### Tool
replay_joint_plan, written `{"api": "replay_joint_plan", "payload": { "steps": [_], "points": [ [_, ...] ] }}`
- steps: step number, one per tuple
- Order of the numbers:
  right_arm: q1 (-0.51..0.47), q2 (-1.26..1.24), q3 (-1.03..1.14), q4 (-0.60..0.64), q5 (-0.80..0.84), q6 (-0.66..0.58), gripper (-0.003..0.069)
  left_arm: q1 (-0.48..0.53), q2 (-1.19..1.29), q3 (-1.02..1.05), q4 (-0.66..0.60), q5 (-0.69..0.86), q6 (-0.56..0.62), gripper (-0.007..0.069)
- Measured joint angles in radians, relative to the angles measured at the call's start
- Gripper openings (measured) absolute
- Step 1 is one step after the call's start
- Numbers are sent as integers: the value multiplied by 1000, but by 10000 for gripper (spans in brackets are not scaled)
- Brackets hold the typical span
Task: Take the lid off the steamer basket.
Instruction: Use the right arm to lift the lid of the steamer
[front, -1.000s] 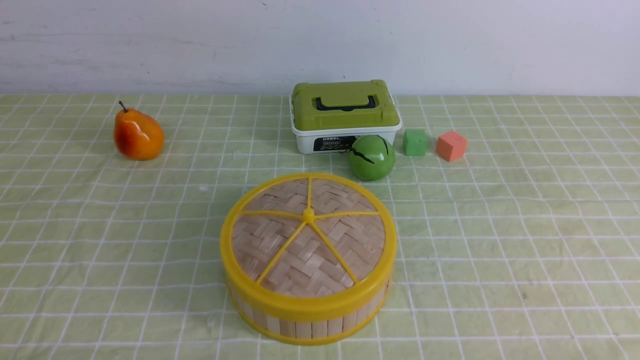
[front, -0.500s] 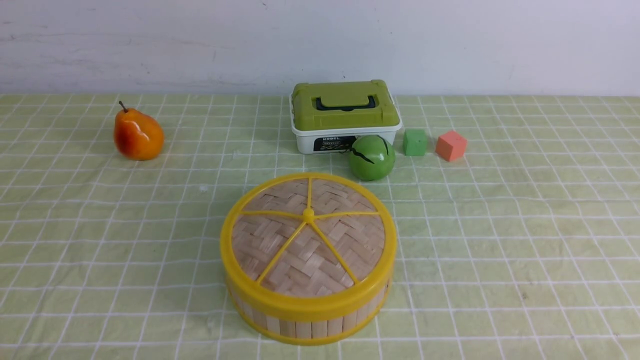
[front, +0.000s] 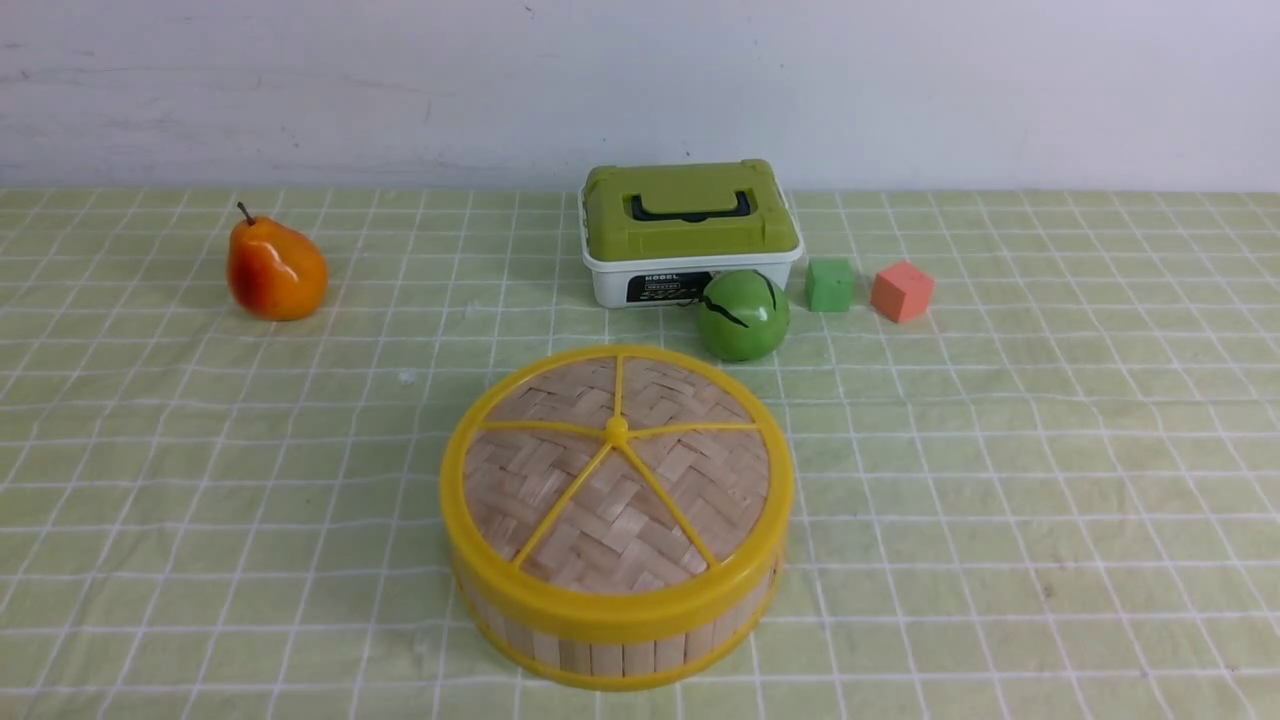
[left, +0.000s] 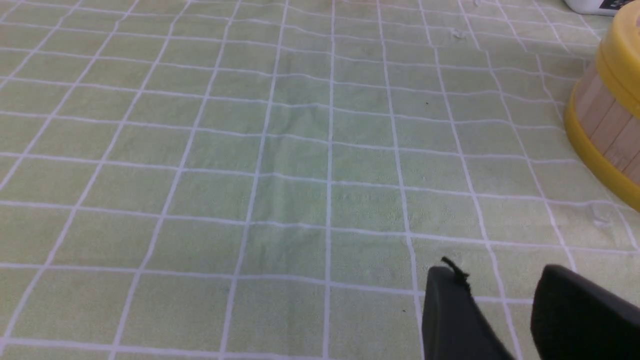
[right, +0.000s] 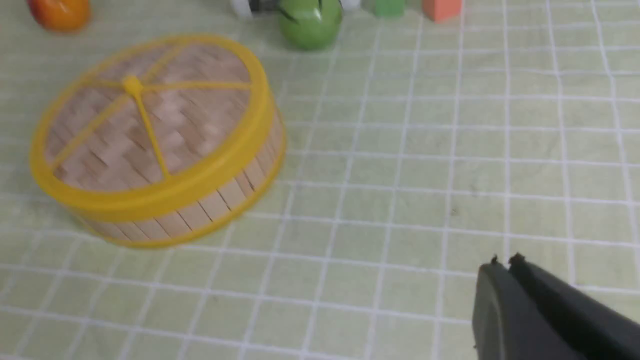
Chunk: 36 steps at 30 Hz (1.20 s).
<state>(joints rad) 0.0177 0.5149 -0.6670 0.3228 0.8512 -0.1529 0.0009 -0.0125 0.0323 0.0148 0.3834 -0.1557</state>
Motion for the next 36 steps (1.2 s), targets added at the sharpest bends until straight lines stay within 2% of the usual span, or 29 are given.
{"api": "replay_joint_plan", "payload": {
  "steps": [2,5,8,11,12,14,19,24,31,33,34,36],
  "points": [
    [5,154,-157,-50,113,-30,-19,0,0,0,0,0,0,239],
    [35,278,-274,-58,178,-65,-13,0,0,0,0,0,0,239],
    [133,453,-415,-58,234,-123,-6,0,0,0,0,0,0,239],
    [205,560,-491,-75,247,-126,-3,0,0,0,0,0,0,239],
    [260,641,-552,-99,250,-122,-3,0,0,0,0,0,0,239],
    [282,676,-579,-110,252,-119,-3,0,0,0,0,0,0,239],
    [426,907,-754,-146,250,-106,2,0,0,0,0,0,0,239],
    [505,1066,-867,-146,250,-92,18,0,0,0,0,0,0,239],
    [592,1324,-1095,-171,252,-41,134,0,0,0,0,0,0,239],
    [611,1409,-1179,-174,262,-40,233,0,0,0,0,0,0,239],
    [612,1415,-1191,-174,263,-39,242,0,0,0,0,0,0,239],
    [620,1485,-1255,-174,264,-39,346,0,0,0,0,0,0,239]
  ]
}}
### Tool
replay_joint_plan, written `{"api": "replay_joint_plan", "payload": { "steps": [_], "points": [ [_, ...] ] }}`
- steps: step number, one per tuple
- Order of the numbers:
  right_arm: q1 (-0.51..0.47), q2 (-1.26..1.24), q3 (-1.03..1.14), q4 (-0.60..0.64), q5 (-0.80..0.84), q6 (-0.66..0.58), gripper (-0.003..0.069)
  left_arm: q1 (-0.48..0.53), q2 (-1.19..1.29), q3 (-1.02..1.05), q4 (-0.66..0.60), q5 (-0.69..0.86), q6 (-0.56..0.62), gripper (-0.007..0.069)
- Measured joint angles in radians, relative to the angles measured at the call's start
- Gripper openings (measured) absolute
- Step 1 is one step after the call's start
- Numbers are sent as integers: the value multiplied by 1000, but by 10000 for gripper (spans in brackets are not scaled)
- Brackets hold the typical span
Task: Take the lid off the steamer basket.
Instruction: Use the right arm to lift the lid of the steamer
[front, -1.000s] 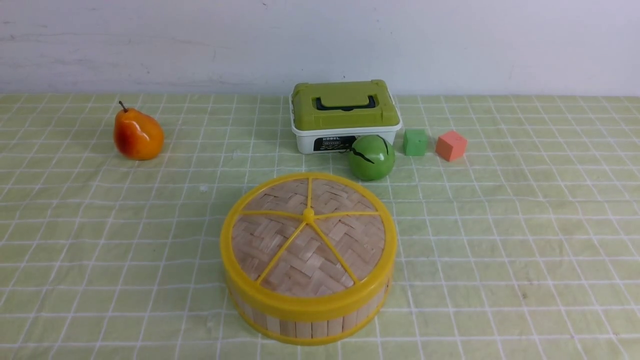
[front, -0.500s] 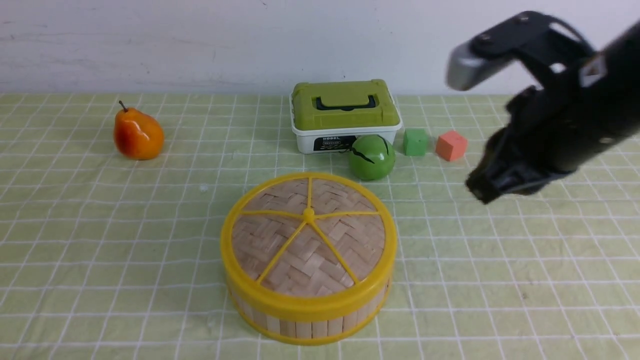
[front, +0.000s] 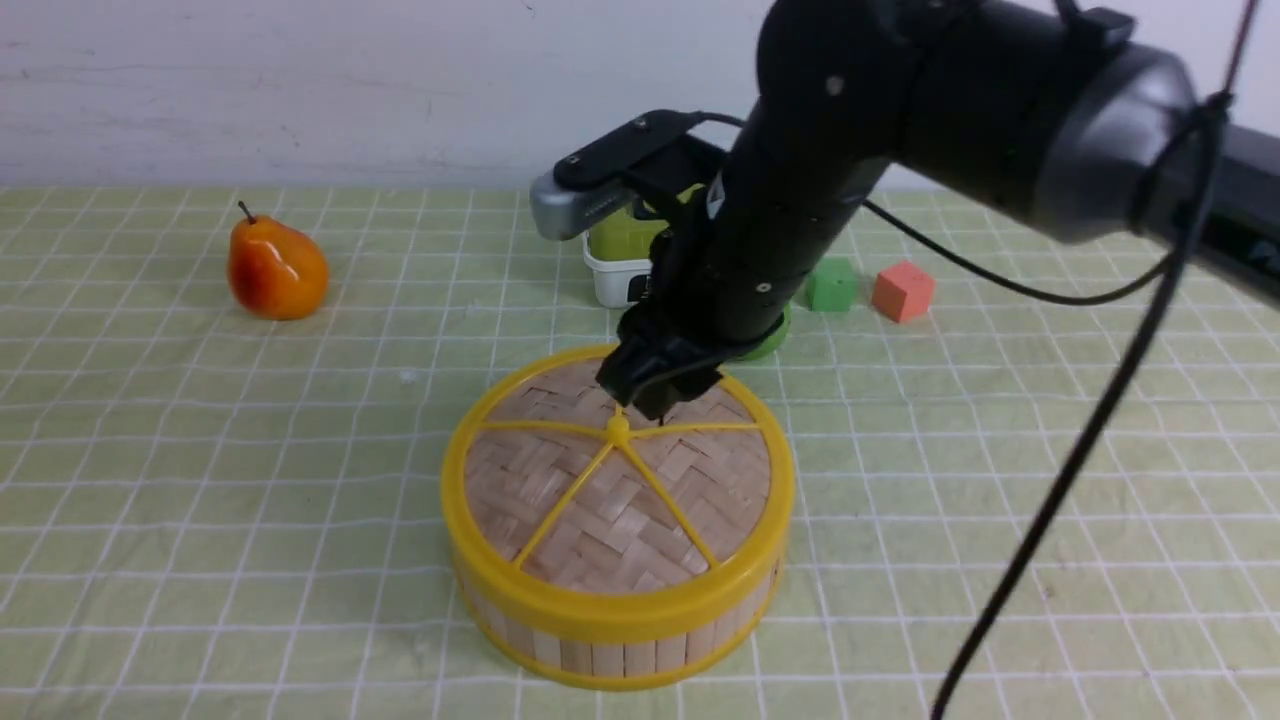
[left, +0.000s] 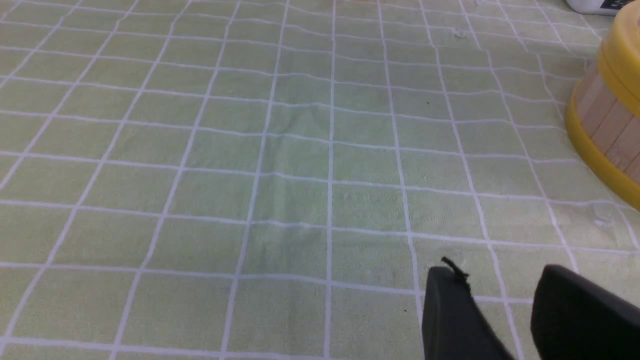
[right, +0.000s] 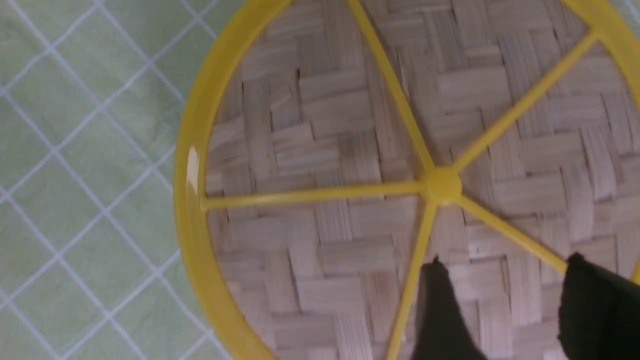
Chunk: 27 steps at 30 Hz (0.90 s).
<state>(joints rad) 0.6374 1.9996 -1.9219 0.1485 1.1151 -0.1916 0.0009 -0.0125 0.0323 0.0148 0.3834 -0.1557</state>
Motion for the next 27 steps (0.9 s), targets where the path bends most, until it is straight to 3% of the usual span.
{"api": "replay_joint_plan", "payload": {
  "steps": [5,9,15,19,20,21,22,27],
  "points": [
    [1,97,-80,1,-16,0,444,0,0,0,0,0,0,239],
    [1,133,-88,5,-34,0,437,0,0,0,0,0,0,239],
    [1,166,-92,15,-52,2,333,0,0,0,0,0,0,239],
    [1,169,-94,26,-51,4,221,0,0,0,0,0,0,239],
    [1,170,-96,29,-44,4,145,0,0,0,0,0,0,239],
    [1,170,-96,29,-44,4,145,0,0,0,0,0,0,239],
    [2,169,-97,31,-38,4,82,0,0,0,0,0,0,239],
    [2,166,-97,31,-37,5,80,0,0,0,0,0,0,239]
  ]
}}
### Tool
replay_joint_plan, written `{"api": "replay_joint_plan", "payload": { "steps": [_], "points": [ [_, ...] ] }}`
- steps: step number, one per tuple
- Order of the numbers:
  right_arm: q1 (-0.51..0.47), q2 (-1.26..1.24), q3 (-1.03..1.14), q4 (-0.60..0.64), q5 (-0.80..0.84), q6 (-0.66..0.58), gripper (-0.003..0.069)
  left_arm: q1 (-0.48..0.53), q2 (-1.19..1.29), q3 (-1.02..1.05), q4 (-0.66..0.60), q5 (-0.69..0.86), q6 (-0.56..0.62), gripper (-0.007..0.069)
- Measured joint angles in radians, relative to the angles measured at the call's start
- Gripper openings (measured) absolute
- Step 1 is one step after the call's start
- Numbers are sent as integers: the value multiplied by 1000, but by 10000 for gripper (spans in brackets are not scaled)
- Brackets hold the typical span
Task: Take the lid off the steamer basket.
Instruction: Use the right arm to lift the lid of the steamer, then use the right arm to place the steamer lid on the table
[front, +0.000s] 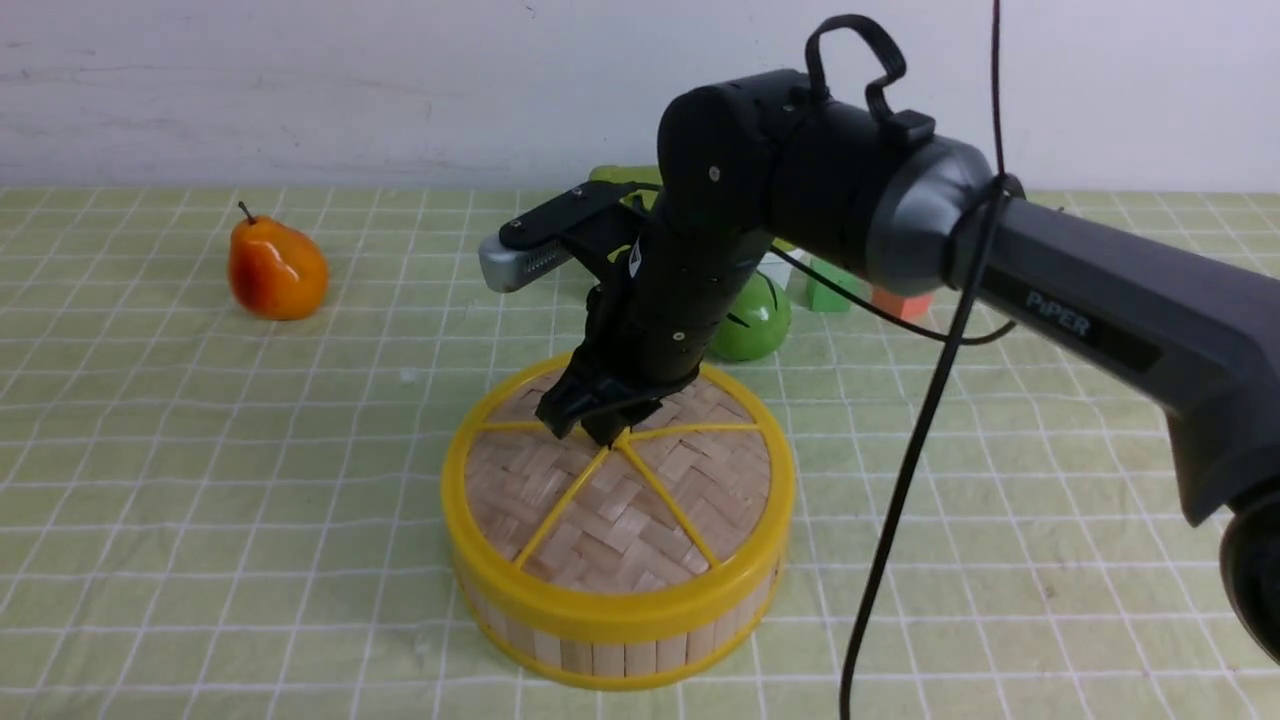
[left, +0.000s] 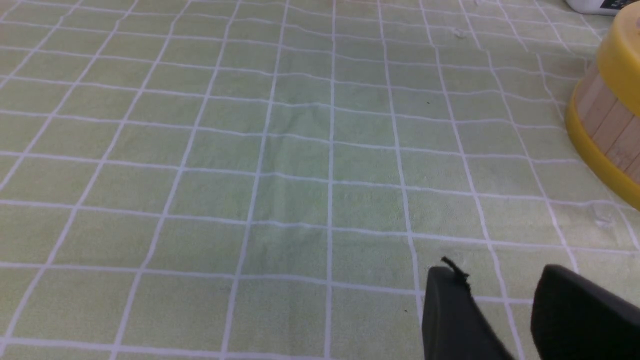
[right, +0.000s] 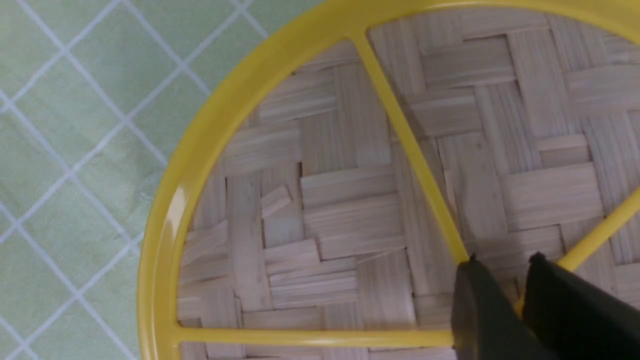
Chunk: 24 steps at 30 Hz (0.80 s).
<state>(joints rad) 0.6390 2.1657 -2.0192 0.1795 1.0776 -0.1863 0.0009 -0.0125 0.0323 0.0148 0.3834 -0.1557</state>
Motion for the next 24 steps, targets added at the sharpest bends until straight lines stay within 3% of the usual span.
{"api": "replay_joint_plan", "payload": {
  "steps": [8,16,20,24],
  "points": [
    [0,-43,-3,-16,38,6,80,0,0,0,0,0,0,239],
    [-6,-275,-11,-104,122,13,80,0,0,0,0,0,0,239],
    [-70,-415,107,-154,146,25,80,0,0,0,0,0,0,239],
    [-204,-545,344,-169,70,71,80,0,0,0,0,0,0,239]
  ]
}}
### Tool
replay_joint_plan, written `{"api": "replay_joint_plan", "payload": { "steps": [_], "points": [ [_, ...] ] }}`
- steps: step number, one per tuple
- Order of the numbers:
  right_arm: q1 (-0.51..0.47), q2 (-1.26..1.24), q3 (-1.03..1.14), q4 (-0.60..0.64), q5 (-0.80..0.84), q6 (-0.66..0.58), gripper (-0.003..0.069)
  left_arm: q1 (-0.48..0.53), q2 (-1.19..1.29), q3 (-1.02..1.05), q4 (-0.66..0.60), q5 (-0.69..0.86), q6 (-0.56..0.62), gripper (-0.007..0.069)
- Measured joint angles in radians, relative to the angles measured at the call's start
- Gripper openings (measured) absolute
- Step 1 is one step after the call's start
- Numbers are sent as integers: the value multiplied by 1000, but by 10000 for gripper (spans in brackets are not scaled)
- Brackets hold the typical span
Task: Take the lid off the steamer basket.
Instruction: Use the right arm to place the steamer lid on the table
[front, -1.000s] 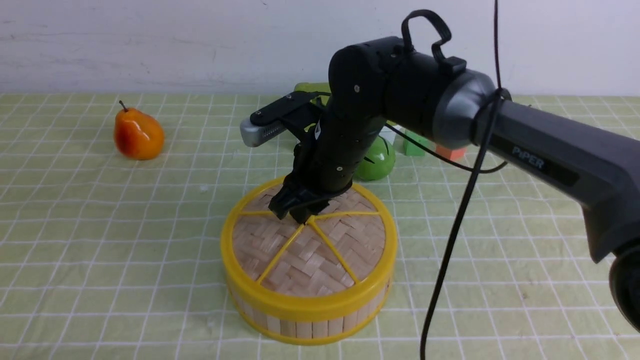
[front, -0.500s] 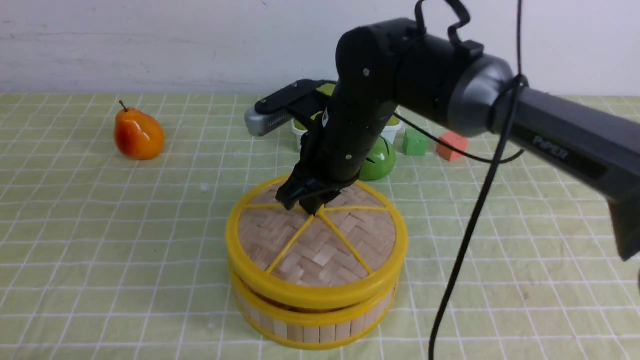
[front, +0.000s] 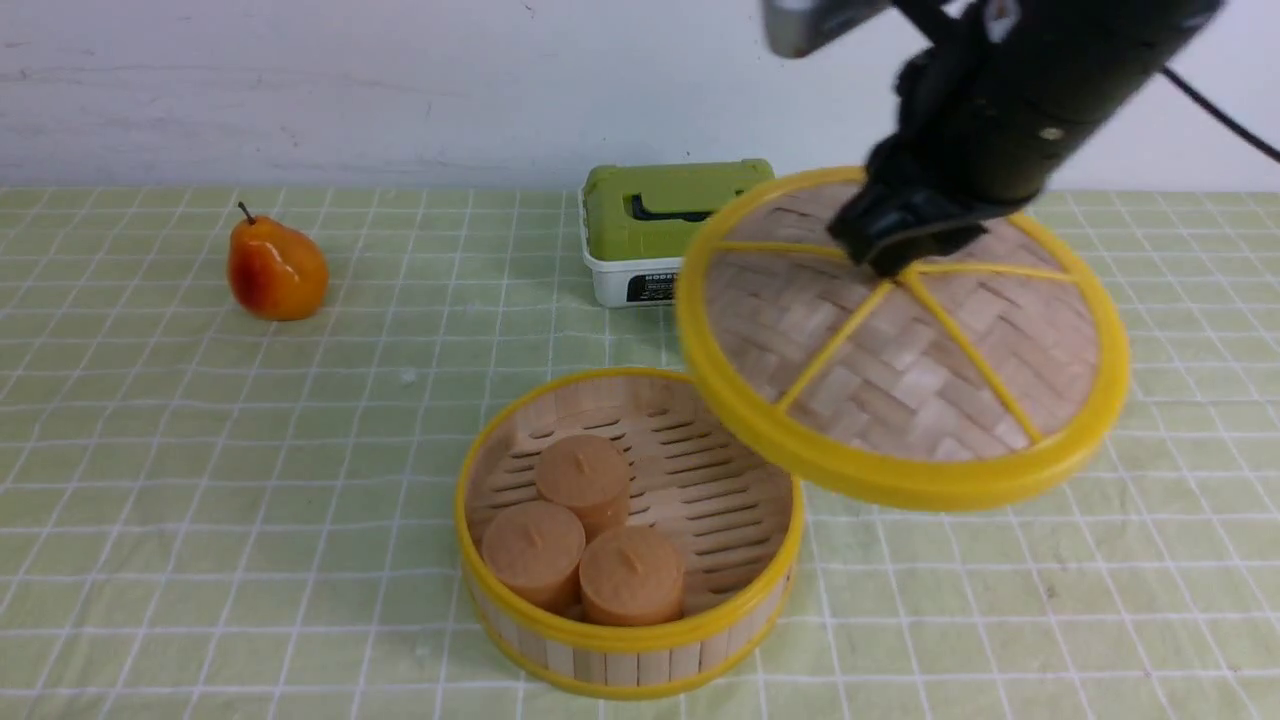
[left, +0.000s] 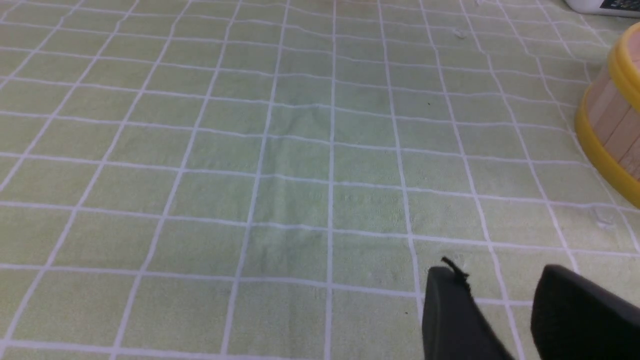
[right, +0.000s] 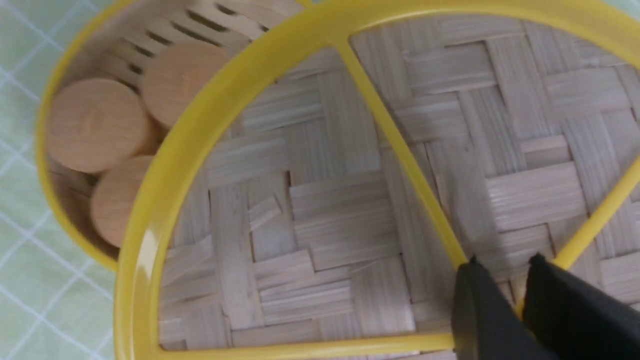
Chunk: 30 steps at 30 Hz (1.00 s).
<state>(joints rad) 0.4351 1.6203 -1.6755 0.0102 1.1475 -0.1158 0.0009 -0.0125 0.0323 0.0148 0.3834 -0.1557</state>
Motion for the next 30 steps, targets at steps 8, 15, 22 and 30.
{"api": "replay_joint_plan", "payload": {
  "steps": [8,15,22,30],
  "points": [
    [-234,-42,395,7,-298,55,80,0,0,0,0,0,0,239],
    [-254,88,520,25,-552,55,80,0,0,0,0,0,0,239],
    [-254,146,524,42,-621,55,170,0,0,0,0,0,0,239],
    [-254,71,524,45,-573,55,447,0,0,0,0,0,0,239]
  ]
}}
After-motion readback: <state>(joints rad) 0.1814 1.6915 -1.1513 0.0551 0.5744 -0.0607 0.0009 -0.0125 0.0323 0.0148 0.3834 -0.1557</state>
